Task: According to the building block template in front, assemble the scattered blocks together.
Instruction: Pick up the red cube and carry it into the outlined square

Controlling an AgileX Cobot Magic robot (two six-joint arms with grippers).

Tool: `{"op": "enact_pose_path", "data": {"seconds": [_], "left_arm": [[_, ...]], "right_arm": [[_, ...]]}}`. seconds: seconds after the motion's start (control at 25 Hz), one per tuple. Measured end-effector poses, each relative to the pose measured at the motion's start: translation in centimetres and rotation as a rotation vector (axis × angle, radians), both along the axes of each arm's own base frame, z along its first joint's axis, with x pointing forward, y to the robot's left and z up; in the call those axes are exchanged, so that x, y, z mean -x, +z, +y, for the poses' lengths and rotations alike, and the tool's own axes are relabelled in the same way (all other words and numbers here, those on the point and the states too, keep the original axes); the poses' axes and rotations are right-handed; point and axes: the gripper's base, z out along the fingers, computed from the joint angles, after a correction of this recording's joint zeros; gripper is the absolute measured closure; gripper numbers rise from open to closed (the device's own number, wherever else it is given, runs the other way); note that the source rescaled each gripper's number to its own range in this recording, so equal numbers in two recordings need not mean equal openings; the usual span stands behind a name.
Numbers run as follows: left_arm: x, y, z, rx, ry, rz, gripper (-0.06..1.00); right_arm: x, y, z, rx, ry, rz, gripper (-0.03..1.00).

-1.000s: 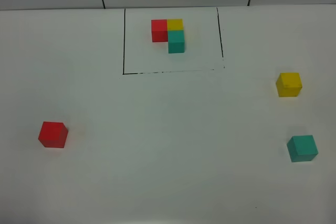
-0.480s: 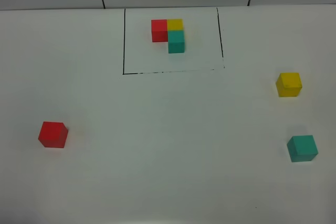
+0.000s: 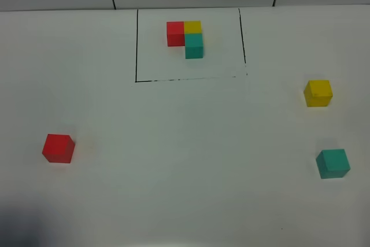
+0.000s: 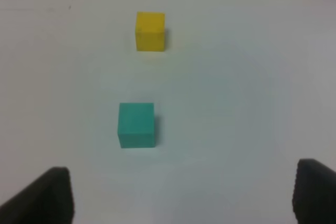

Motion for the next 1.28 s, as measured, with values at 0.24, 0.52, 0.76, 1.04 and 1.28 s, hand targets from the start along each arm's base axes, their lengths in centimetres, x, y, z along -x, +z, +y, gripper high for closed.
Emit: {"op": "enact_pose_path", "data": {"seconds": [0.24, 0.52, 0.76, 1.04, 1.28], "left_arm": [[-5.0, -1.2, -0.1, -0.014, -0.001, 0.164, 0.01], [-10.9, -1.8, -0.3, -0.022, -0.004, 0.363, 0.01], [-15.3, -2.7, -0.5, -0.014, 0.005, 0.540, 0.01], [-18.5, -4.9, -1.0, -0.025, 0.026, 0.712, 0.01], [-19.6, -6.7, -2.2, -0.127, 0.056, 0.743, 0.01]], "right_arm": [[0.0, 0.0, 0.0, 0.000, 0.000, 0.000, 0.23], [0.0, 0.0, 0.0, 0.000, 0.000, 0.000, 0.23], [0.0, 0.0, 0.0, 0.000, 0.000, 0.000, 0.23], [0.0, 0.0, 0.0, 0.000, 0.000, 0.000, 0.23], [0.0, 0.0, 0.0, 0.000, 0.000, 0.000, 0.23]]}}
